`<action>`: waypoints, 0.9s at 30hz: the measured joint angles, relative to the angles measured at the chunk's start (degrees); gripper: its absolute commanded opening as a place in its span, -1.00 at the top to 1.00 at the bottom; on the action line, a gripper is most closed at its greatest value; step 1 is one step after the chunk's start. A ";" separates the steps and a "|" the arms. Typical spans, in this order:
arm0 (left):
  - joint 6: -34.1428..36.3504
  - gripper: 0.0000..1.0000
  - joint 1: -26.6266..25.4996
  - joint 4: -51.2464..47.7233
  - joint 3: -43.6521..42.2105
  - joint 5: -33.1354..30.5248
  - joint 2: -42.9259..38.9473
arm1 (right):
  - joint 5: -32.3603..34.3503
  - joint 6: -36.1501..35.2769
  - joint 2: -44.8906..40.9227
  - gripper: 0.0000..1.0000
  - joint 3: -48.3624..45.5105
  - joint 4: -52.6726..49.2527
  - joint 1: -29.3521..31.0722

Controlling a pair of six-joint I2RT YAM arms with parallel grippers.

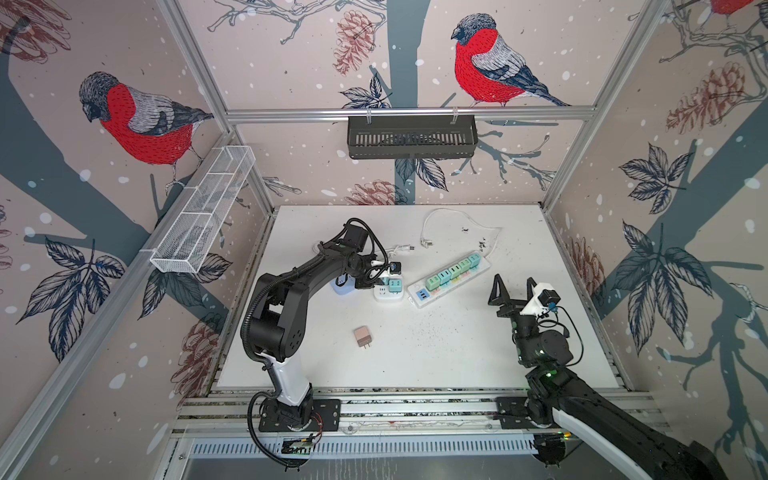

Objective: Insert the plug
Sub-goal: 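Carry the teal plug with the left gripper over the white square socket block, then lower the teal plug into the free socket beside the first teal plug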

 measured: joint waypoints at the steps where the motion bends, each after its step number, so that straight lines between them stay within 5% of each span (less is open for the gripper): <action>1: -0.04 1.00 0.00 0.02 0.00 0.02 0.04 | 0.00 0.00 0.02 -0.99 0.00 0.00 0.00; 27: -2.99 1.00 -2.97 -0.74 -4.83 -5.57 -6.27 | -0.07 0.17 0.44 -0.99 0.00 0.00 -0.24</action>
